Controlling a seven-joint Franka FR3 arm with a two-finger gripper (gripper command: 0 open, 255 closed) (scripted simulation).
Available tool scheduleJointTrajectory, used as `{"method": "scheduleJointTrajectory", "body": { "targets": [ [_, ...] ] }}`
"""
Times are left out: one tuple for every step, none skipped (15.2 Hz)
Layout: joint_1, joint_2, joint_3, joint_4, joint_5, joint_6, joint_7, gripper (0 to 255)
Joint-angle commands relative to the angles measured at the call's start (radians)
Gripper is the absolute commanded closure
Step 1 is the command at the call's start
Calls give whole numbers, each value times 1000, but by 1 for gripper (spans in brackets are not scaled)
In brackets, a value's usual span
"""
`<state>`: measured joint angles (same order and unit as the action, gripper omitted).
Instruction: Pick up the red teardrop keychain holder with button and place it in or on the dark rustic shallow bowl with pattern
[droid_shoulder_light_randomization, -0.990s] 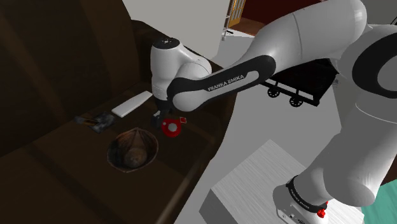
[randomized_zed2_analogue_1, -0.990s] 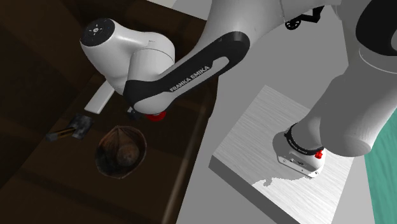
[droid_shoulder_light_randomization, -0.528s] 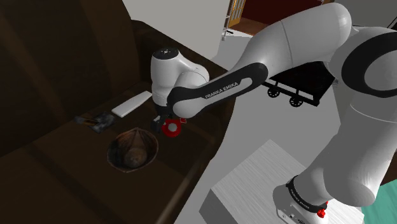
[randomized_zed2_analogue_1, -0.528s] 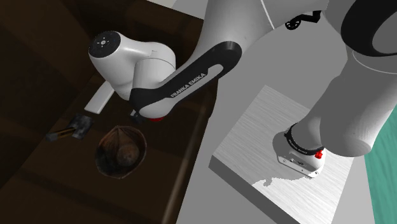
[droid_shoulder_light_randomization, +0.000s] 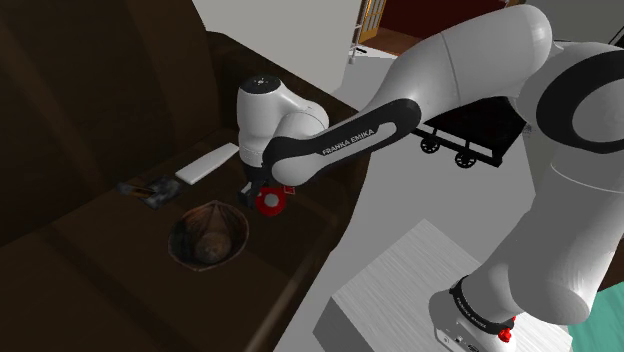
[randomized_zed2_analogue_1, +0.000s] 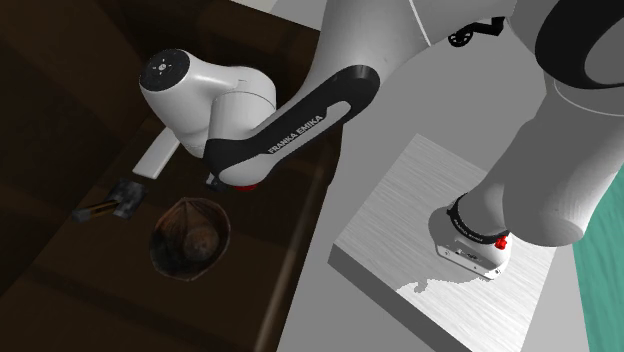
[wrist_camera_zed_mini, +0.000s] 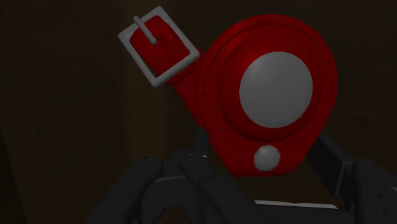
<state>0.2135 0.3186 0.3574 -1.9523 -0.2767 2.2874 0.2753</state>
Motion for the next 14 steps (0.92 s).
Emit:
{"method": "scheduleJointTrajectory", "body": {
  "targets": [
    [0, 0, 0, 0, 0, 0, 0, 255],
    [0, 0, 0, 0, 0, 0, 0, 255],
    [0, 0, 0, 0, 0, 0, 0, 255],
    [0, 0, 0, 0, 0, 0, 0, 255],
    [0, 0, 0, 0, 0, 0, 0, 255],
    [0, 0, 0, 0, 0, 0, 0, 255],
    [0, 0, 0, 0, 0, 0, 0, 255],
    [-1, -8, 2, 4, 5, -11, -4, 255],
    [-3, -15, 4, 8, 10, -21, -8, 255],
    [-4, -22, 6, 12, 15, -32, -12, 255],
    [-5, -29, 8, 17, 20, -43, -16, 255],
    [-6, -36, 9, 22, 24, -54, -20, 255],
    [-7, -43, 11, 27, 29, -65, -24, 255],
    [-8, -50, 12, 32, 34, -76, -28, 255]
  ]
}}
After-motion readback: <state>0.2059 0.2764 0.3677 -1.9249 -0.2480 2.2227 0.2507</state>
